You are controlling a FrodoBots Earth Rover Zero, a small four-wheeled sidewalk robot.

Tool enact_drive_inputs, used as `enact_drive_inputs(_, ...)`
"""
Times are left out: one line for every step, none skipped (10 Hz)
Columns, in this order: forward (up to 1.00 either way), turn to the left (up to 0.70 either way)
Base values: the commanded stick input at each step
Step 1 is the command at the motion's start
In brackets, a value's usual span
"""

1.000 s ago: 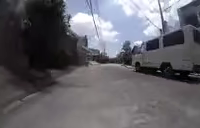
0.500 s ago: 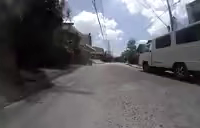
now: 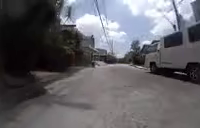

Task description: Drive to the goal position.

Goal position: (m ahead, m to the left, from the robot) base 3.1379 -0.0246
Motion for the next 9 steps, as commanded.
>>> enact_drive_inputs(1.00,0.00)
enact_drive_inputs(1.00,0.00)
enact_drive_inputs(1.00,0.00)
enact_drive_inputs(1.00,0.00)
enact_drive_inputs(1.00,0.00)
enact_drive_inputs(1.00,0.00)
enact_drive_inputs(1.00,0.00)
enact_drive_inputs(1.00,0.00)
enact_drive_inputs(1.00,0.00)
